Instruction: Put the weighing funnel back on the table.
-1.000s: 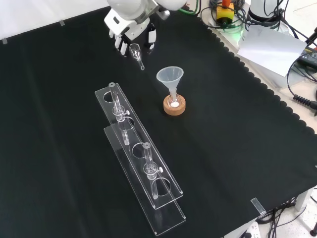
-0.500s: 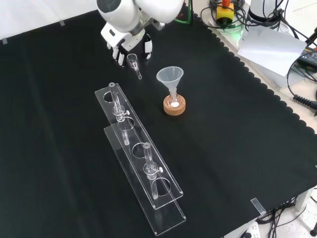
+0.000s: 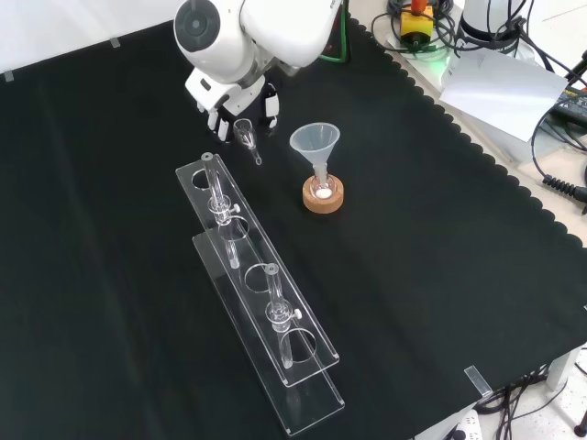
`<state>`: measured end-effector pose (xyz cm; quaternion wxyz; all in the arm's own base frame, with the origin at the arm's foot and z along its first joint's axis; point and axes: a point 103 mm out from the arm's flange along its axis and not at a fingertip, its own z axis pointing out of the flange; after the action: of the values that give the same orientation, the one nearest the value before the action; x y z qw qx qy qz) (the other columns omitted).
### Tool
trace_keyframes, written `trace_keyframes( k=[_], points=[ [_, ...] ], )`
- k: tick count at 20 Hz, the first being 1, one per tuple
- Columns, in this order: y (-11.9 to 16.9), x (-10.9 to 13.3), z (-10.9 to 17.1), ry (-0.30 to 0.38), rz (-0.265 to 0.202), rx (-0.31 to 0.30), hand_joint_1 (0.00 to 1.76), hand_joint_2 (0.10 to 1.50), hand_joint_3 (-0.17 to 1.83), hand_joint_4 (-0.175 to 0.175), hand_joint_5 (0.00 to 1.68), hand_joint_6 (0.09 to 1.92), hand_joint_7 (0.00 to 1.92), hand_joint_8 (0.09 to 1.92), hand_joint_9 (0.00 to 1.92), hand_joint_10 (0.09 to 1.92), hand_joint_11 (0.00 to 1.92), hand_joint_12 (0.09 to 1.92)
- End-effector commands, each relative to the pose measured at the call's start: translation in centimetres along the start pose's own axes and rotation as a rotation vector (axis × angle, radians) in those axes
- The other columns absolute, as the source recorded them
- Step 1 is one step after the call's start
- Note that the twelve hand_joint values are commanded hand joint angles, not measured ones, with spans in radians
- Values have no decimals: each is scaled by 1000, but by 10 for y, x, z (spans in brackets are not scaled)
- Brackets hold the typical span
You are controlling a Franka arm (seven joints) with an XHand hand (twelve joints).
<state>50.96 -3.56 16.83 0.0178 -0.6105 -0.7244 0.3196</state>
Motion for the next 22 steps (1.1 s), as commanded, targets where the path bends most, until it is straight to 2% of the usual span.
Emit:
trace_keyframes(
  k=[1,22],
  points=[
    [13,3,10,9,-3,-7,1089,651,805,175,1125,1000,874,543,1188,194,913,1024],
    [52,14,43,41,-38,-6,1088,653,803,175,1123,1002,873,545,1189,190,920,1022]
  ],
)
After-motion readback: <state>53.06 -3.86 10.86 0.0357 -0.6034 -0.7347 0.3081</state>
